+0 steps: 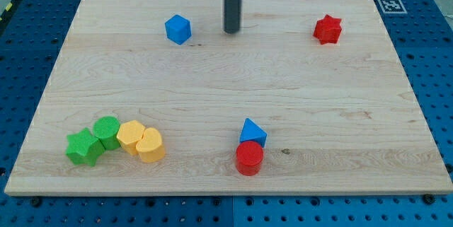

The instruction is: Move the blue cube to the center

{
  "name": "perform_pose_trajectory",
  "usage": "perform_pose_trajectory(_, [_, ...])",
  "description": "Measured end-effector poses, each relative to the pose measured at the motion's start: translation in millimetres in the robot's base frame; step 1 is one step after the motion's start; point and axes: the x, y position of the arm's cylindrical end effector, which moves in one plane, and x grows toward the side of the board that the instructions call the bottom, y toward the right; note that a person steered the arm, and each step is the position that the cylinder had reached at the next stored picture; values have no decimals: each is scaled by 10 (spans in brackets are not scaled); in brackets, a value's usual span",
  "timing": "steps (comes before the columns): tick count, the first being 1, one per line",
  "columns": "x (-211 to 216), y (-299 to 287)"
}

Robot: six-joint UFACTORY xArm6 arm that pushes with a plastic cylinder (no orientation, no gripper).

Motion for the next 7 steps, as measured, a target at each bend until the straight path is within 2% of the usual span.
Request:
perform_pose_trajectory(1, [-376, -758])
perform_pose_trajectory(2, [-245, -1385])
perform_pose_trajectory(3, [-65, -1538])
perform_pose_trajectory(4, [-66, -1520])
perform_pose_trajectory(6, [286, -936])
perform_pose_trajectory(7, [314, -639])
